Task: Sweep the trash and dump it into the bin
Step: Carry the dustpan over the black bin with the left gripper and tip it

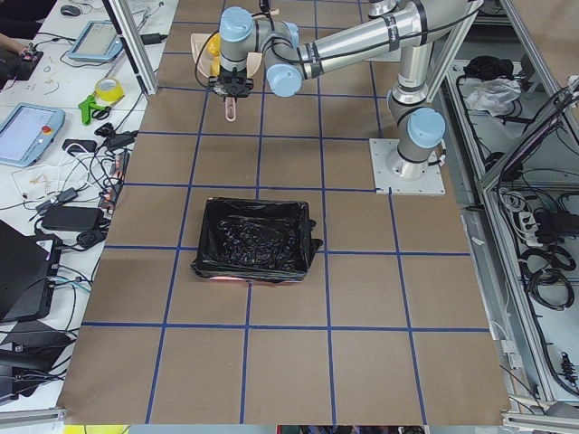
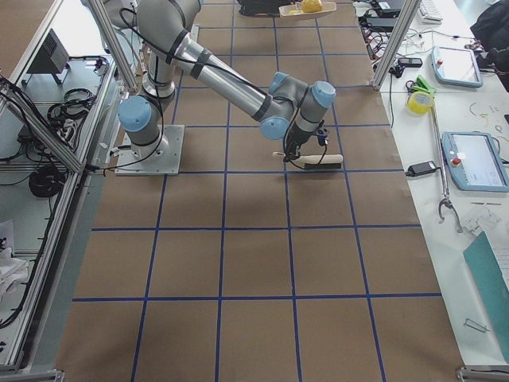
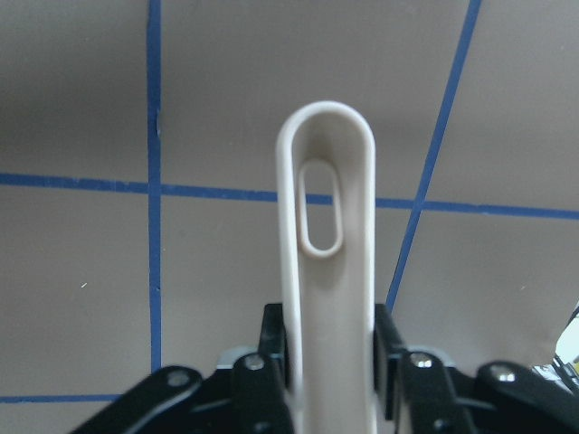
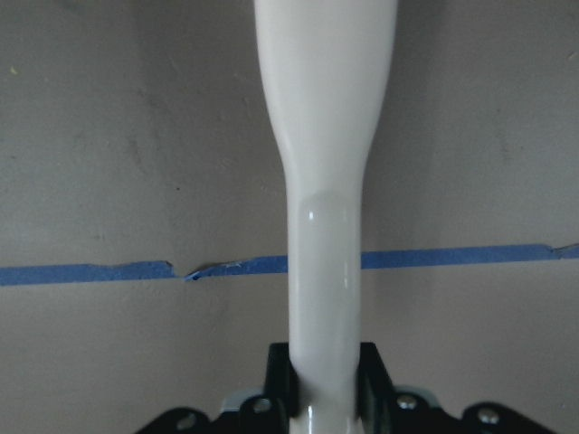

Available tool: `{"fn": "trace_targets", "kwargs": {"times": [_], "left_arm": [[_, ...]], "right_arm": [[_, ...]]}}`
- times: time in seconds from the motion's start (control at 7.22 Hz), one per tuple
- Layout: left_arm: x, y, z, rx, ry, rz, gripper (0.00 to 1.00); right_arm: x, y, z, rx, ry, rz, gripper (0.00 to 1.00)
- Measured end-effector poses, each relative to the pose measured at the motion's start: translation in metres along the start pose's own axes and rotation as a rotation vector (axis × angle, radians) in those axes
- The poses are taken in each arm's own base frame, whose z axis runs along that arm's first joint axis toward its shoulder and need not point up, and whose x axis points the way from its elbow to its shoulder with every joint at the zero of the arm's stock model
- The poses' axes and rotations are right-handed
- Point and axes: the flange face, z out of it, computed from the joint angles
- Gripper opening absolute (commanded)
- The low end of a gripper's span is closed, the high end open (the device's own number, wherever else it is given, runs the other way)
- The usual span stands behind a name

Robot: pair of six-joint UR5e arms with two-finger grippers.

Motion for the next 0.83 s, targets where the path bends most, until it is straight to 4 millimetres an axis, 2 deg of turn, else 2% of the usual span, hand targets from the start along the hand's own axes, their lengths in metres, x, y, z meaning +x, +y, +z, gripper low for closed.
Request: {"fn": "trace_targets", "kwargs": {"times": [0.28, 0.55, 0.69, 0.83], "left_arm": [[0.002, -0.046, -0.026, -0.036, 0.007, -0.028, 0.0], [-0.005, -0.111, -0.053, -0.043, -0.009, -0.03, 0.0], [-0.01, -0.149, -0.064, -0.039, -0.015, -0.019, 0.0], [-0.015, -0.182, -0.072, -0.034, -0.015, 0.0, 0.0]], "right_arm": [[0.0, -0.001, 0.001, -0.003, 0.003, 0.002, 0.3], [0.002, 0.0, 0.001, -0.007, 0.023, 0.004, 0.46], [0.003, 0.0, 0.0, -0.007, 0.028, 0.005, 0.65], [0.003, 0.0, -0.001, -0.006, 0.029, 0.006, 0.76]]}}
